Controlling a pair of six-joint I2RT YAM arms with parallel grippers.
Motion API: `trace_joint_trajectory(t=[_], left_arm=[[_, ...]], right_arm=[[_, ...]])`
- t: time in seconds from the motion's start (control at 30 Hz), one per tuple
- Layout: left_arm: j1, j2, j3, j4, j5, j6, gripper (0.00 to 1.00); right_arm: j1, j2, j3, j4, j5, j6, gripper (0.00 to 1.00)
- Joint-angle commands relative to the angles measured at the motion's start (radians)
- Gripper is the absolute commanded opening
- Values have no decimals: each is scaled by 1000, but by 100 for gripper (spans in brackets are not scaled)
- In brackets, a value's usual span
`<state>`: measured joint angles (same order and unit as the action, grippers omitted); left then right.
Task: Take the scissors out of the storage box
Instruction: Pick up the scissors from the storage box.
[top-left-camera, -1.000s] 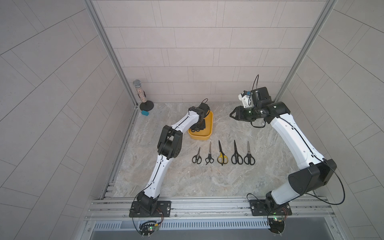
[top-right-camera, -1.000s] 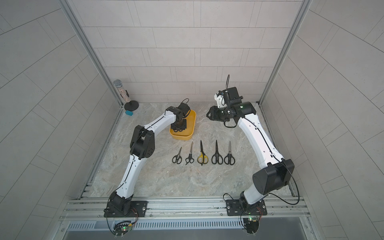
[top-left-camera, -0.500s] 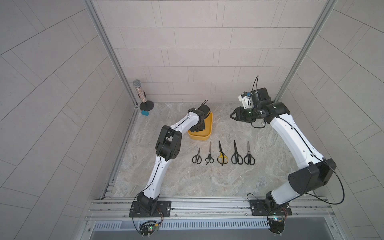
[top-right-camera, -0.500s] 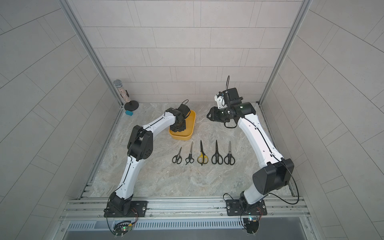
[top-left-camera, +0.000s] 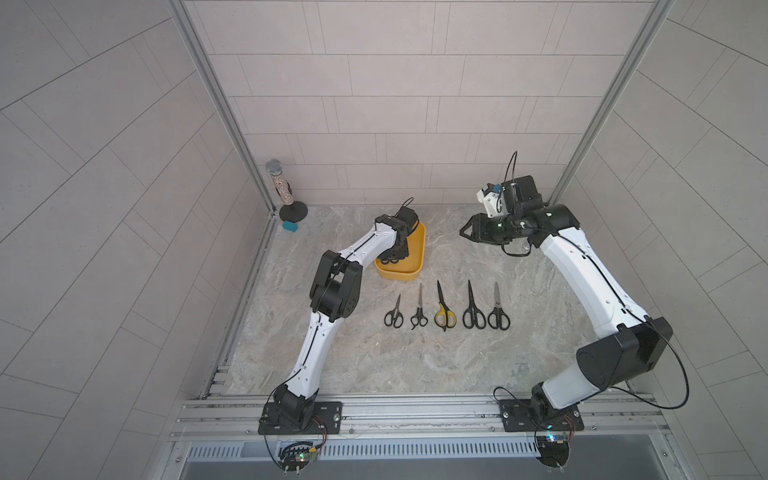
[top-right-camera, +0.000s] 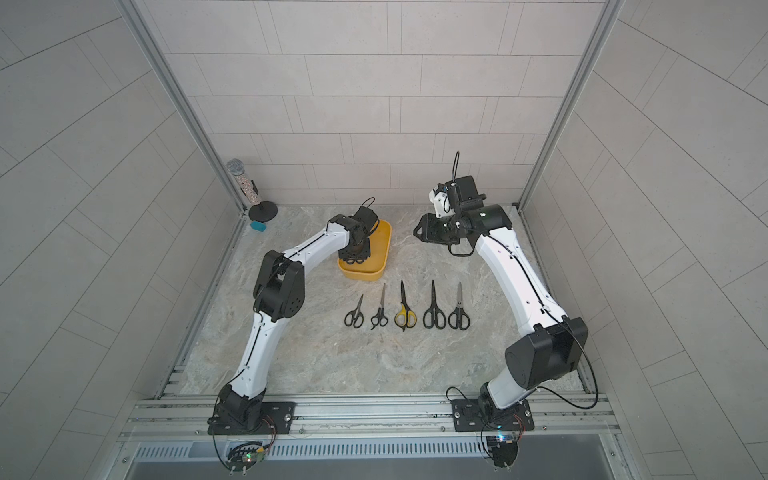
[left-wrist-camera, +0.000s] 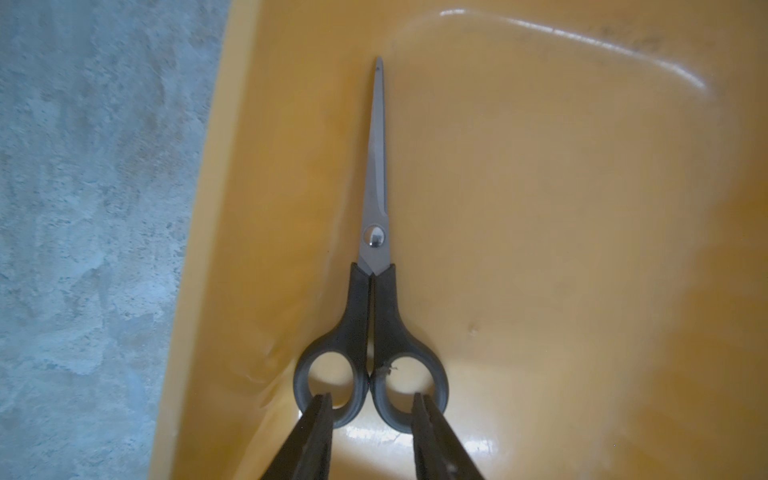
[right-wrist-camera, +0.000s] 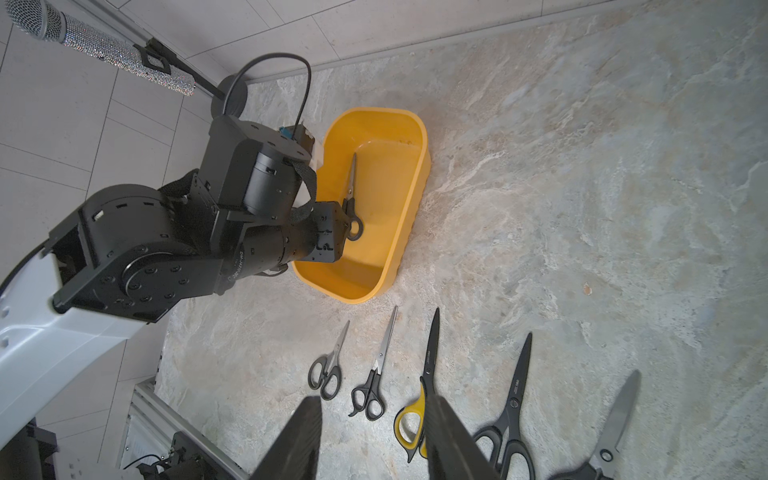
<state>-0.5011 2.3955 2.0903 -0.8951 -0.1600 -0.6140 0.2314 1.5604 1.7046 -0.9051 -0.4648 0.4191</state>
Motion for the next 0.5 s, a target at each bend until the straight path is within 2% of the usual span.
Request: trace_joint_trajectory(t=[0.0,0.23,0.47], left_arm=[[11,31,14,-40,9,-19,38],[28,60,30,-111,-35,27,38],[39,82,-7,-65,81,78,33]], right_arm=[[-10,-14,-9,-10,2,-4,46],[-16,-13,-11,-8,0,-3,46],[-21,-11,-11,-3,-6,0,46]])
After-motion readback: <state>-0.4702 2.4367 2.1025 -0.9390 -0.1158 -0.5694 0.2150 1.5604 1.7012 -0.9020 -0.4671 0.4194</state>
